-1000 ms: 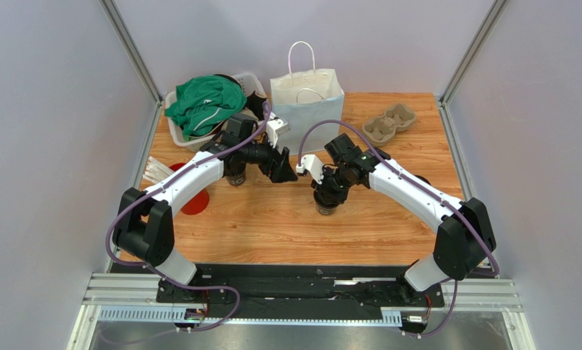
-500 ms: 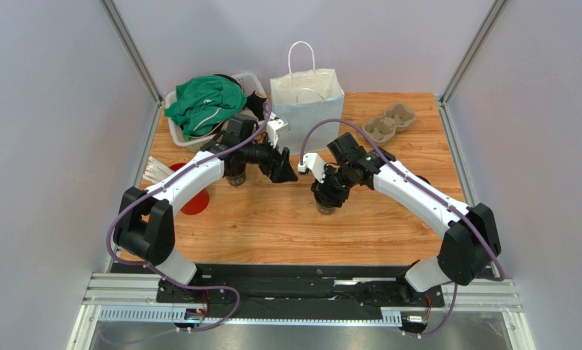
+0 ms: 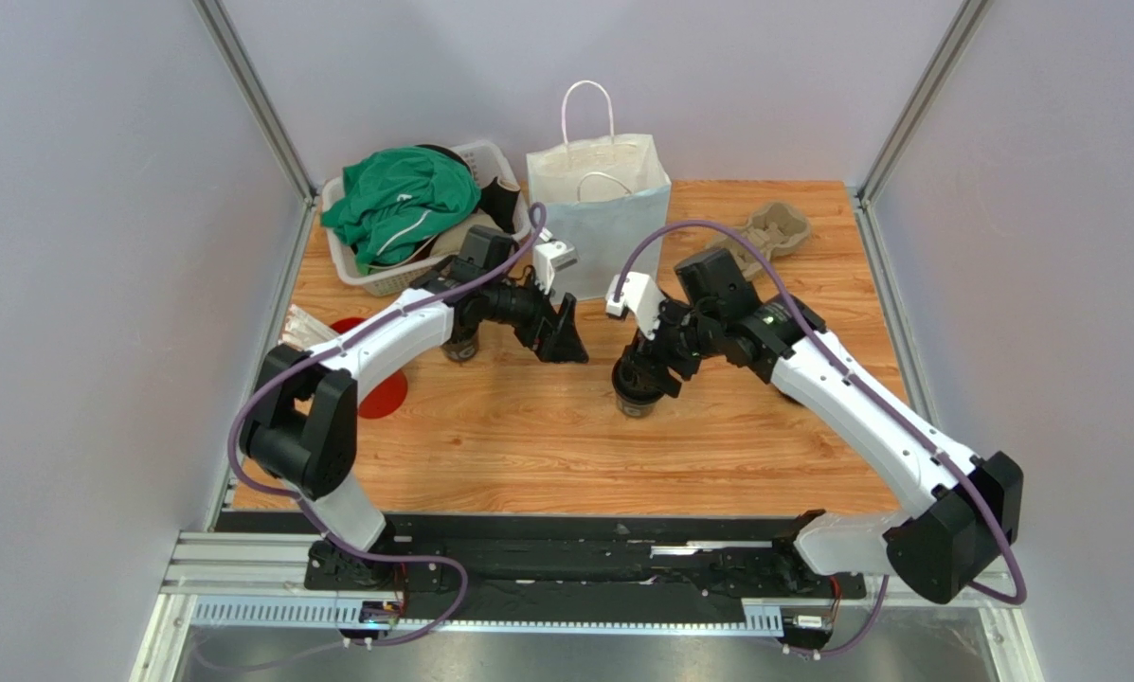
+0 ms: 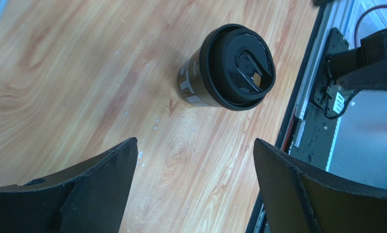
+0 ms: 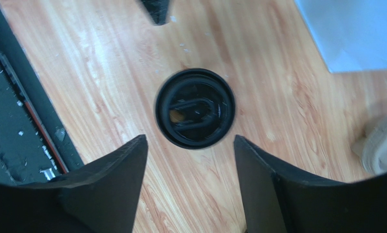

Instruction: Pack the takeout coffee

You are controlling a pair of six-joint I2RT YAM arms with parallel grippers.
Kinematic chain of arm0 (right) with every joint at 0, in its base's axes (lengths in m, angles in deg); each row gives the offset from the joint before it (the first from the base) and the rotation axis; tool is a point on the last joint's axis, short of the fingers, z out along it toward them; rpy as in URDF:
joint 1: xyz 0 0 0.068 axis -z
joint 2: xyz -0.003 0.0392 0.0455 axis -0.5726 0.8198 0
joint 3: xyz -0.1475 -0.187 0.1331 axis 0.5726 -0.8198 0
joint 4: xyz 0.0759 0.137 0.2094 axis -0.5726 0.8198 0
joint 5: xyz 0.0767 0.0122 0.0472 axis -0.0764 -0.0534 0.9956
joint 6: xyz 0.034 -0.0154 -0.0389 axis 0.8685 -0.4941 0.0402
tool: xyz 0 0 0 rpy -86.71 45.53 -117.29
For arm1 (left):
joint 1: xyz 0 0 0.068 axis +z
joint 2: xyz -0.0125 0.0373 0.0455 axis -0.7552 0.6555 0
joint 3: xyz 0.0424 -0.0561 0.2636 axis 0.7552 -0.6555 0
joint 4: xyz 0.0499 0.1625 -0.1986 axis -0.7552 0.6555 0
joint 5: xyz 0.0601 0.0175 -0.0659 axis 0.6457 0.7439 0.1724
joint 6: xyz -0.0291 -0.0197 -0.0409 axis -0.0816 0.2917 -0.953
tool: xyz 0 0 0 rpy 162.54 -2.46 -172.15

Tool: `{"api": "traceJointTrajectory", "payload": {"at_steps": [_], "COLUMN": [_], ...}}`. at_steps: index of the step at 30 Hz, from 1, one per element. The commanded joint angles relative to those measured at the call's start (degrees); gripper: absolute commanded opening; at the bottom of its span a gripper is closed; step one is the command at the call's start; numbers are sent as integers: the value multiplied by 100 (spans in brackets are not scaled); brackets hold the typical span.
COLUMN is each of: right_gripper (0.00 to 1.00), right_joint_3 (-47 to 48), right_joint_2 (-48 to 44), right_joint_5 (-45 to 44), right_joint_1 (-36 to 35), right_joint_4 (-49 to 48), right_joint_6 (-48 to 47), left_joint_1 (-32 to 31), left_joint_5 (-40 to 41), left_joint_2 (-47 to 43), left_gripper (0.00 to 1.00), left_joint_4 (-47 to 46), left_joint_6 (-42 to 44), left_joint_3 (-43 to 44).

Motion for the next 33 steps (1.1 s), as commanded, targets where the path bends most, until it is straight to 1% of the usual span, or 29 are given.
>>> {"api": "traceJointTrajectory", "payload": {"at_steps": [1,5,8,15,20,23,33], "right_gripper": [75,77,77,77,77,77,77], "right_joint_3": [214,152,82,-269,-410,-533,-709], "right_joint_2": [-324,-386,-447,-965,-1308,-1379,-1361], "right_joint_5": [-50,372,285,267,197,144,126], "right_joint_1": [629,1402,1553,1562,1562,1563,1562], "right_joint_4": [-272,-202,-132,-140,-271,-386,-474], "right_joint_6": [433,627,733,926,1014,1067,1023], "left_joint_1": [-346,-444,-444,-699,-778,-813,-954], "left_joint_5": [7,131,175,412,79,-167,-168], "left_joint_2": [268,636,918,1463,1780,1851,2017], "left_gripper": [98,98,99,99,99,99,99], "left_joint_4": [326,704,863,1057,1083,1074,890], "left_joint_6": [-150,-115,-229,-397,-537,-572,-739], "left_joint_3": [551,1034,1412,1878,2054,2098,2124]}}
